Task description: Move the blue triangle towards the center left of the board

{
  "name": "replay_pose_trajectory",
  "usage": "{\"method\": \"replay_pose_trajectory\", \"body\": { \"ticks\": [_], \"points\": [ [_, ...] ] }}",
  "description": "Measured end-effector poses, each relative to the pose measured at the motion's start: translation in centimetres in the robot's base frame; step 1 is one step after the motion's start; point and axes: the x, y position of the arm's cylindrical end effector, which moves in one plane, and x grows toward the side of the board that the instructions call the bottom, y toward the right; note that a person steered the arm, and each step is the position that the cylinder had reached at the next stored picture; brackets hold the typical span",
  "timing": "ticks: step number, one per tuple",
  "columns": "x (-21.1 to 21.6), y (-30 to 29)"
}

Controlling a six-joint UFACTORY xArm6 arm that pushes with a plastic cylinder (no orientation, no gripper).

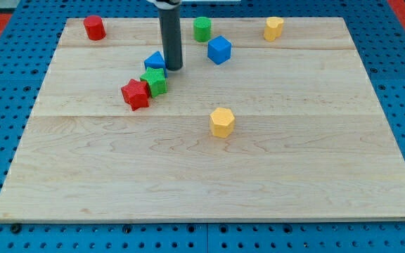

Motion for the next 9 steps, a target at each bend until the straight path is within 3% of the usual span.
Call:
{"method": "replay_pose_trajectory", "body": {
  "ticks": [1, 2, 4, 6, 7, 8, 9],
  "points": [
    [-0.4, -7.9],
    [0.4, -11.5],
    [2.6, -5.6],
    [4.7, -16.0],
    [0.4, -15.2],
    [-0.7, -19.0],
    [3.5, -18.8]
  ]
}}
